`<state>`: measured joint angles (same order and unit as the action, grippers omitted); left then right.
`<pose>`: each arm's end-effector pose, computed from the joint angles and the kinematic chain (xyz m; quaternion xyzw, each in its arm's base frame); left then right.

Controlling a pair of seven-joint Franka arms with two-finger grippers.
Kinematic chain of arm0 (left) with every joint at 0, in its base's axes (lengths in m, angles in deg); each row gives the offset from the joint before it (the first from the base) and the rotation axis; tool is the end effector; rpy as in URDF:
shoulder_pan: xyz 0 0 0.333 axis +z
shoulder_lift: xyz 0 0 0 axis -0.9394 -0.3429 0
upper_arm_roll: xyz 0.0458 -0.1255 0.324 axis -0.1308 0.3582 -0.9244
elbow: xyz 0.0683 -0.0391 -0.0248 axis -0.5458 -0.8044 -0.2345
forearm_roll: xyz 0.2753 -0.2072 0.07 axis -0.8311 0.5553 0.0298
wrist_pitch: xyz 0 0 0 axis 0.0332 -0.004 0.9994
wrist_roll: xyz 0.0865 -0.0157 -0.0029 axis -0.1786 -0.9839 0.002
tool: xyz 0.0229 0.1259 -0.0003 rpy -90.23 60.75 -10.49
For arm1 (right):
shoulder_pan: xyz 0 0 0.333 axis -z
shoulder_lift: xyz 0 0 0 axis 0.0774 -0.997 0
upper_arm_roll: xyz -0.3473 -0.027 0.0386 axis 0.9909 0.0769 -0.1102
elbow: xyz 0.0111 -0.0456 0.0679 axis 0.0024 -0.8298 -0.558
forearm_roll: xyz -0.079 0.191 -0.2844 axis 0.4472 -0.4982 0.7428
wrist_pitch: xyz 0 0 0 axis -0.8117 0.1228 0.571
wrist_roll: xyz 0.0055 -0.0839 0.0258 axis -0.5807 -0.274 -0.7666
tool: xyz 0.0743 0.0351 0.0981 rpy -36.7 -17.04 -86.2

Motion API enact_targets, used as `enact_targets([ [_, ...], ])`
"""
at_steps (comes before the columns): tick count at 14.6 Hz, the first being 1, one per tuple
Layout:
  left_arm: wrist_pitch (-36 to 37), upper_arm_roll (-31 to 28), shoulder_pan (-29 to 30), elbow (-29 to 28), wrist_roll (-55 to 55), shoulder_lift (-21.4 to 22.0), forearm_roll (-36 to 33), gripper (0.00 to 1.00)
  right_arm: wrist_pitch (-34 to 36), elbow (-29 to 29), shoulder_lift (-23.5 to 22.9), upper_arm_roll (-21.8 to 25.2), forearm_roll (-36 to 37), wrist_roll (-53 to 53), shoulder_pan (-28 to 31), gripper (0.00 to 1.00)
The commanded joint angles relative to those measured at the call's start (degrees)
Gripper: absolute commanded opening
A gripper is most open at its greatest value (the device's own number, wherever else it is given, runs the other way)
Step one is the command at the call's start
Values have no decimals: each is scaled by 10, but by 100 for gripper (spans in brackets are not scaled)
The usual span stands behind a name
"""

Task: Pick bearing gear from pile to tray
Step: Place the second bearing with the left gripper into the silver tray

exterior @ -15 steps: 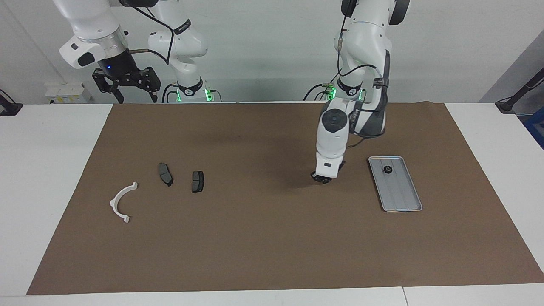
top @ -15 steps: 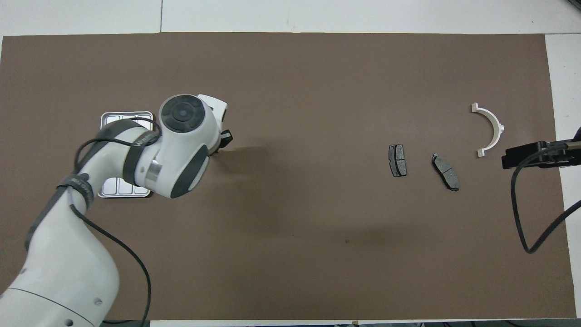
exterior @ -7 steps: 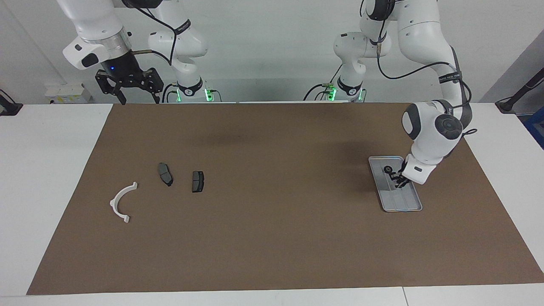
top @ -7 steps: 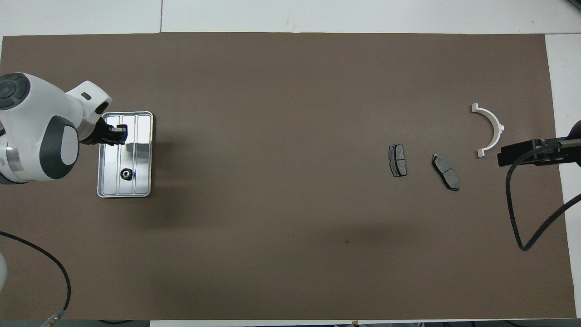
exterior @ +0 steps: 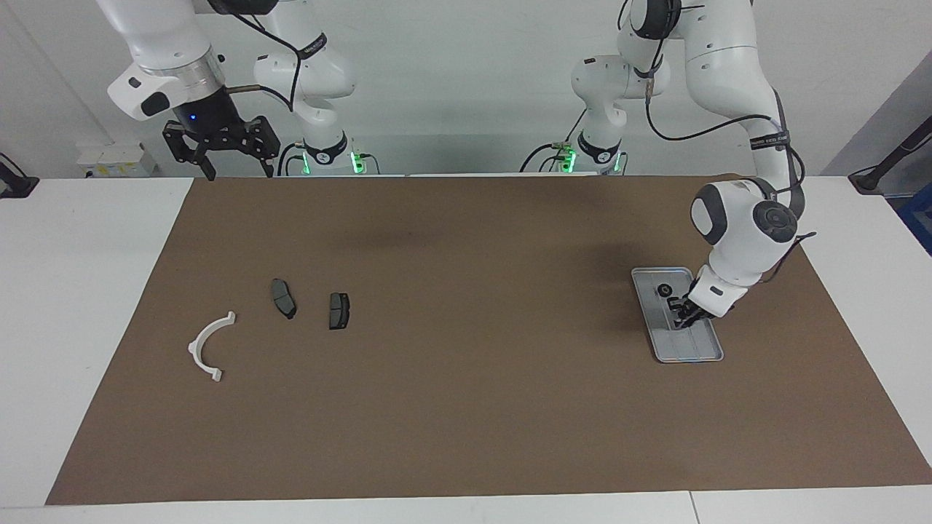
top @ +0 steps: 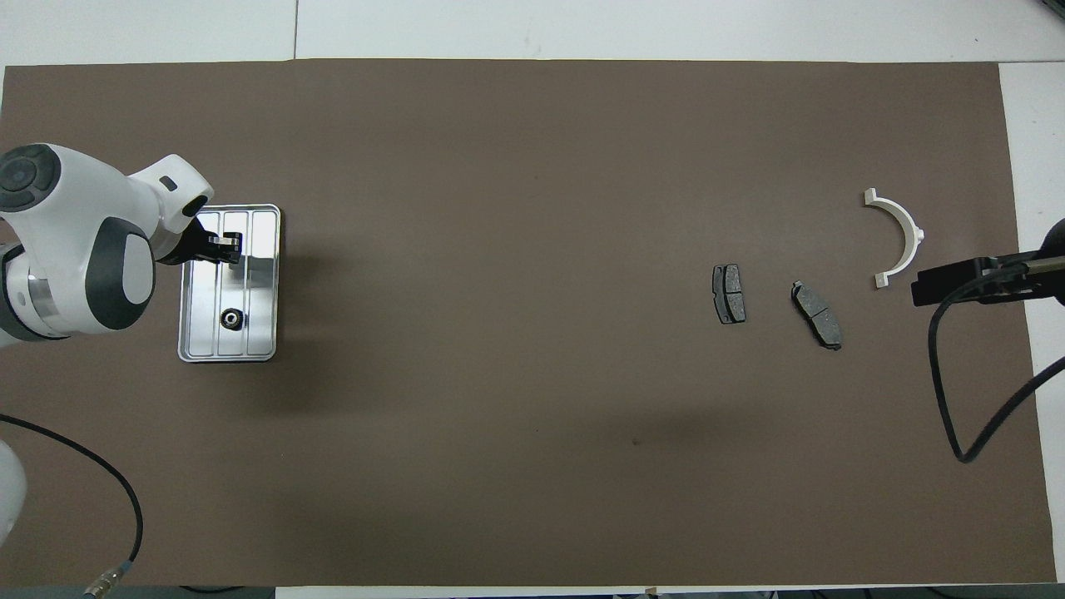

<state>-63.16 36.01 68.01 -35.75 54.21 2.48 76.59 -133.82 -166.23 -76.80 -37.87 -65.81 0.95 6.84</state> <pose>0.6021 -0.0021 0.3536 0.9994 -0.0357 0.0027 0.0010 0.4655 0.0148 0.6552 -0.9998 -0.0191 0.0049 0.0031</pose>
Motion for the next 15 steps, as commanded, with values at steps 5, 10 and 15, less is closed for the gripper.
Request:
enact_targets([
  [5, -38, -3, 1, -26, -49, 0, 11, 0, -8, -2, -3, -9, -5, 16, 15, 100],
  [10, -55, -3, 2, -41, -50, 3, 18, 48, -8, -3, -2, -8, -4, 16, 15, 100],
  [15, 59, -7, 3, -13, -44, 62, 55, 100, -8, -3, -1, -7, -4, 15, 14, 100],
])
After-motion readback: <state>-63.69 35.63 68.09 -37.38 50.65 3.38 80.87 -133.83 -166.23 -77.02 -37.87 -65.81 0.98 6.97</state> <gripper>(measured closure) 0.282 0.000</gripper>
